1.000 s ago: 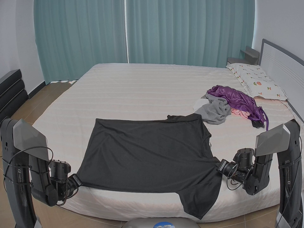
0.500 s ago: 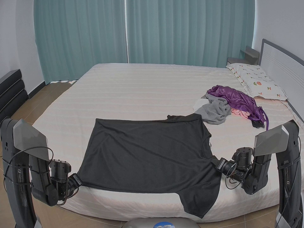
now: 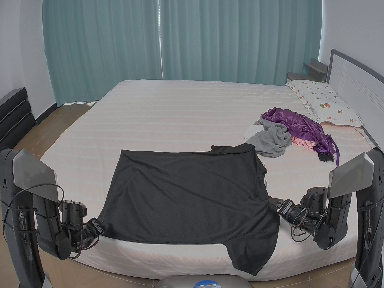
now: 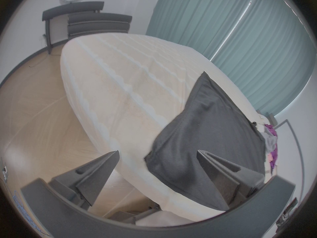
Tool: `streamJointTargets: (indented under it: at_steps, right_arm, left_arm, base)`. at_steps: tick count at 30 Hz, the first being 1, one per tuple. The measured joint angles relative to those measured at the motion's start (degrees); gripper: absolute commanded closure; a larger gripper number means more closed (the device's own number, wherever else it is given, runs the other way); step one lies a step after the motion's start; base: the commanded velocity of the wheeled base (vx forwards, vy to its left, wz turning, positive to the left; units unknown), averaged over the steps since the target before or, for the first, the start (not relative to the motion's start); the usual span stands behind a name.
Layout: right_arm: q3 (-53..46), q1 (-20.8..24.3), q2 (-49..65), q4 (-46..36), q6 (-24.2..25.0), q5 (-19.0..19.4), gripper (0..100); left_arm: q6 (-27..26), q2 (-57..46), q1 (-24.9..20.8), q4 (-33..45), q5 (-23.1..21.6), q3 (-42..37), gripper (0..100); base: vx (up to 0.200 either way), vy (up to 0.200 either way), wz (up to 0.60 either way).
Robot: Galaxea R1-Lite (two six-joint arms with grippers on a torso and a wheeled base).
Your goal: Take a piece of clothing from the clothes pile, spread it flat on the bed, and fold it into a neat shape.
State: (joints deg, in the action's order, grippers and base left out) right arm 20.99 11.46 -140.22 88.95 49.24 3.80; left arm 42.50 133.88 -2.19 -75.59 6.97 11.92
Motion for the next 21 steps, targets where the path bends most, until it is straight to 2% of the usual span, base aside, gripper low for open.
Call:
streamJointTargets:
  at_steps: [5,8,16,21]
  right_arm:
    - [-1.8,-0.4,1.9,0.0,2.2,1.1,0]
    - [-2.6,-0.7,2.7,0.0,2.7,1.4,0]
    - [-4.2,-0.8,4.3,0.0,4.5,1.8,0]
    - [-4.9,-0.8,4.9,0.0,5.1,1.8,0]
  left_arm:
    - [-1.1,-1.4,1.9,-0.8,-10.9,-0.7,0]
    - [-4.2,-1.8,3.3,-2.3,-16.8,-1.4,0]
    - [-21.9,-0.4,7.3,-5.2,-24.3,-3.0,0]
    - [-25.9,1.5,8.1,-5.9,-25.6,-3.0,0]
  base:
    - [0.000,0.000,0.00]
    - [0.000,0.000,0.00]
    - [0.000,0.000,0.00]
    - [0.000,0.000,0.00]
